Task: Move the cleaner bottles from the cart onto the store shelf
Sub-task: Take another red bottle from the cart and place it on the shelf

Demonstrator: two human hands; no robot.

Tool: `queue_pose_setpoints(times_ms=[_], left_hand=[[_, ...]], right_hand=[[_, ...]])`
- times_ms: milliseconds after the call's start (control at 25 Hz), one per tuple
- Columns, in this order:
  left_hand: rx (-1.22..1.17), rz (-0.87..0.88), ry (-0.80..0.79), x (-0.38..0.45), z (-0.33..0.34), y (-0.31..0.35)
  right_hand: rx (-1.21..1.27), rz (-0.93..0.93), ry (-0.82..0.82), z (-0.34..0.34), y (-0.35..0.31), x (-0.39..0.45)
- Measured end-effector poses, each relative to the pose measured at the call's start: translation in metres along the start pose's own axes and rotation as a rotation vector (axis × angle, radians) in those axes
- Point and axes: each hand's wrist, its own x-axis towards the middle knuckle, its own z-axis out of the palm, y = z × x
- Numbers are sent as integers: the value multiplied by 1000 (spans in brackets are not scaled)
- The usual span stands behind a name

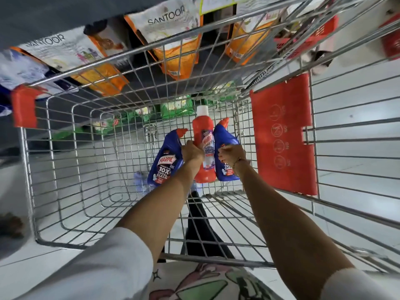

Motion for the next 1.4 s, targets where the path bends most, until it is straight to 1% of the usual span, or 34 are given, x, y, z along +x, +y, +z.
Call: queue_pose_setpoints(times_ms=[80, 120, 160, 200, 240, 320, 360, 400, 440, 480, 560, 640, 800, 960, 1040, 1120, 1280, 1400], left_hand=[[-77, -29, -39, -12, -10, 7], [-109, -26, -45, -14, -12, 6], [-123, -20, -49, -22, -18, 3], [-157, 29, -77, -29, -27, 1], [-247, 61, -140, -36, -39, -2], [-519, 135, -310, -53, -70, -11], [-624, 189, -350, -61, -85, -14], [-699, 246, -355, -74, -105, -15], [-739, 317, -344, -85, -128, -16], [-765, 382, -336, -98, -151, -14], [-784, 532, -294, -116, -198, -9], [-809, 696, -208, -130, -255, -6], [-805, 939, -89, -158, -368, 1], [-797, 1090, 23, -164, -472, -3], [-793, 1141, 92, -156, -519, -6], [-787, 1151, 138, -142, -555, -8], [-833, 1119, 136, -99, -609, -17], [-840, 1067, 126, -73, -627, -13]], right_hand=[[72, -48, 55, 2, -1, -2], [64, -83, 78, 0, -3, -6], [33, -116, 84, -2, -6, -14], [46, -154, 55, -5, -8, -23], [109, -182, -47, -10, -13, -33], [243, -173, -358, -18, -24, -53], [286, -155, -505, -22, -33, -63], [330, -165, -621, -26, -45, -78], [321, -227, -689, -26, -62, -93], [270, -334, -715, -25, -79, -109], [131, -555, -681, -16, -121, -149], [91, -716, -689, 3, -167, -192], [69, -962, -681, 46, -255, -260], [47, -1117, -648, 97, -338, -313], [29, -1197, -618, 128, -374, -332], [26, -1250, -578, 160, -403, -339], [59, -1267, -521, 224, -442, -337], [92, -1256, -501, 250, -455, -332]])
